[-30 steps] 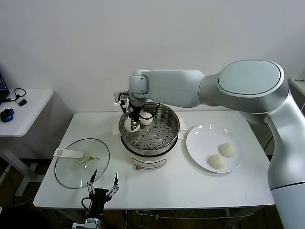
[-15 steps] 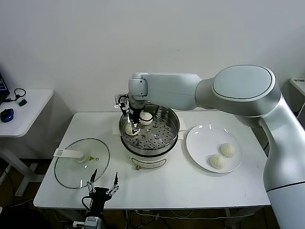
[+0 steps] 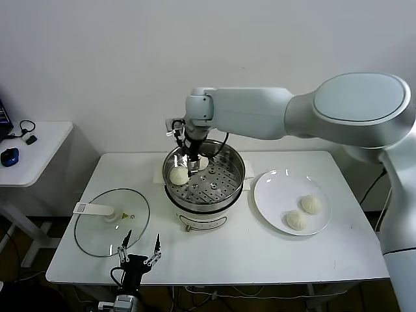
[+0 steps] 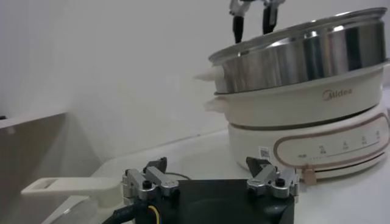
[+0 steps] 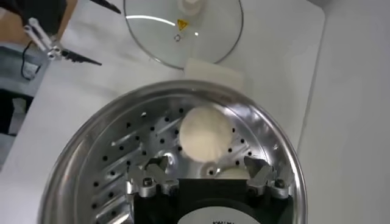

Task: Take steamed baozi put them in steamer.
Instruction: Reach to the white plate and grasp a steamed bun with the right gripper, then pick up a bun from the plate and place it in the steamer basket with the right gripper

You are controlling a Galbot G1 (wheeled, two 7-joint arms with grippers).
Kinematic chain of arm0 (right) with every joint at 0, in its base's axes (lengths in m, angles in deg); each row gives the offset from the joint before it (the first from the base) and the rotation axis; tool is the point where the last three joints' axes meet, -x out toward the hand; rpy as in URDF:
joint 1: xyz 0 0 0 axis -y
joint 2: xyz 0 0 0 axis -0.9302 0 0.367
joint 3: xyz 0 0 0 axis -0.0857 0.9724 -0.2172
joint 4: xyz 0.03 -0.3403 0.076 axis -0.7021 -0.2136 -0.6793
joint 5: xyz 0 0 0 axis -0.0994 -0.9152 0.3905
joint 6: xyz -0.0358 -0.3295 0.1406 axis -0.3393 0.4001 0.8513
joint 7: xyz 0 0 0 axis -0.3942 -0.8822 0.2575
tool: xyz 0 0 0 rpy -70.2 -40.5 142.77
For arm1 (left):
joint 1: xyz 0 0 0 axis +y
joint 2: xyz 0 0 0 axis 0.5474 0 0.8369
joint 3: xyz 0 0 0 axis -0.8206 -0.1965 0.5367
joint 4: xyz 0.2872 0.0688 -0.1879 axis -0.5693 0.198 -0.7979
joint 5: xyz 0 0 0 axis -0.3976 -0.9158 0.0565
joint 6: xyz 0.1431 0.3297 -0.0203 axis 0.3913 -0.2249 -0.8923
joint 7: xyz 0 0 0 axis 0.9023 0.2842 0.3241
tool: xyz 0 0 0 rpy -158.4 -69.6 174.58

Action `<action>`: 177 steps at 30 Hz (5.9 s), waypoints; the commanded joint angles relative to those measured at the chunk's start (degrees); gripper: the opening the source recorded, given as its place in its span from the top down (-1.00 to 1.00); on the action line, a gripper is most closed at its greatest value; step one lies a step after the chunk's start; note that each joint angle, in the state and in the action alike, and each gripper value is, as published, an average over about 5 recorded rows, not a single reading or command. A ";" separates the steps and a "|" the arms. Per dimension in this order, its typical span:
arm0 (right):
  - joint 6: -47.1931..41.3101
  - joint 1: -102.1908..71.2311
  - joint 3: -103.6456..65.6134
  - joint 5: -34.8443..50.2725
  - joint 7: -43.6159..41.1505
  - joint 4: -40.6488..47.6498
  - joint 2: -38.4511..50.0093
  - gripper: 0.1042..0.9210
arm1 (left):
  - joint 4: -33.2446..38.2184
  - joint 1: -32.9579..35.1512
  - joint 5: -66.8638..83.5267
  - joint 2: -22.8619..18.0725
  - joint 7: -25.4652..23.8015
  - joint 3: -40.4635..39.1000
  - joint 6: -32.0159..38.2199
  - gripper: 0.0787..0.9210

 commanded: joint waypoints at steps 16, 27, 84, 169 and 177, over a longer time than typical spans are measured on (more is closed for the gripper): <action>6.71 12.04 14.11 -5.92 -7.02 -17.69 27.44 -0.76 | 1.03 1.56 -1.15 -1.89 -0.02 -0.14 0.46 -0.77; 6.61 5.57 15.23 -12.95 -5.53 -17.20 34.84 -0.76 | 0.94 2.25 -1.90 -2.69 0.14 -0.04 0.99 -0.77; 10.26 -18.93 2.83 -22.97 -3.59 -1.08 34.20 -0.76 | -2.06 1.17 -3.15 -2.80 0.54 2.20 1.86 -0.77; 69.07 2.64 3.45 -42.77 13.23 -5.87 8.26 -0.10 | -0.50 1.20 -3.44 -2.80 0.89 1.28 0.91 -0.77; 69.66 0.14 4.31 -42.83 12.86 -1.63 2.93 -0.11 | -0.57 1.21 -3.28 -2.80 0.84 1.24 1.02 -0.77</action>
